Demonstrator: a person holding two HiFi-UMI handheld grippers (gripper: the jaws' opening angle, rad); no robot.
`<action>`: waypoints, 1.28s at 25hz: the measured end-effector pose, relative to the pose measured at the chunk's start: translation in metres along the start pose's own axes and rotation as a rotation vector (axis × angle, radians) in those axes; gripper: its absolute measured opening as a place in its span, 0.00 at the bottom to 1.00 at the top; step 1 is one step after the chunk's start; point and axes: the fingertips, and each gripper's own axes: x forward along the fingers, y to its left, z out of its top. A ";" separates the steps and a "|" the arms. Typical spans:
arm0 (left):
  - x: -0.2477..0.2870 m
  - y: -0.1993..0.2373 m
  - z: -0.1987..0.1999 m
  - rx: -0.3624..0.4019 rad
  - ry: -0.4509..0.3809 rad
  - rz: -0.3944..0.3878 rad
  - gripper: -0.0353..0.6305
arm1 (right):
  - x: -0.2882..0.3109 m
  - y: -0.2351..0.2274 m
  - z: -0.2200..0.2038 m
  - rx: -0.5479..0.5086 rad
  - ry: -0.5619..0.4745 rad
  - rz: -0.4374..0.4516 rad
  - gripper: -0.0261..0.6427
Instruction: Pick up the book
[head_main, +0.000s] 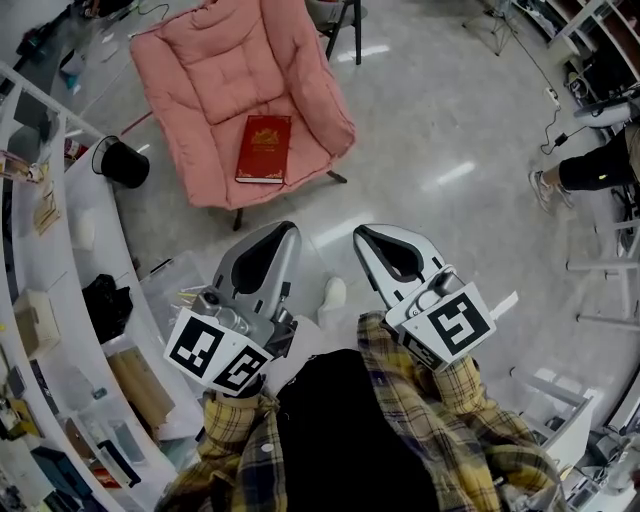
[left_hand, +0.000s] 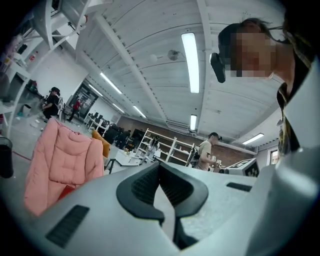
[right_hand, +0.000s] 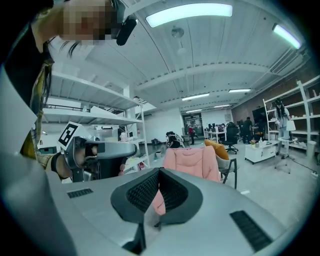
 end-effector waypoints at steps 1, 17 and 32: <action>0.004 0.000 0.001 0.002 -0.004 0.009 0.06 | -0.001 -0.005 0.000 0.003 0.001 0.006 0.06; 0.036 0.031 0.014 -0.001 -0.028 0.119 0.06 | 0.024 -0.046 0.000 0.024 0.023 0.080 0.07; 0.065 0.164 0.069 -0.008 -0.023 0.121 0.06 | 0.165 -0.063 0.021 0.022 0.050 0.088 0.07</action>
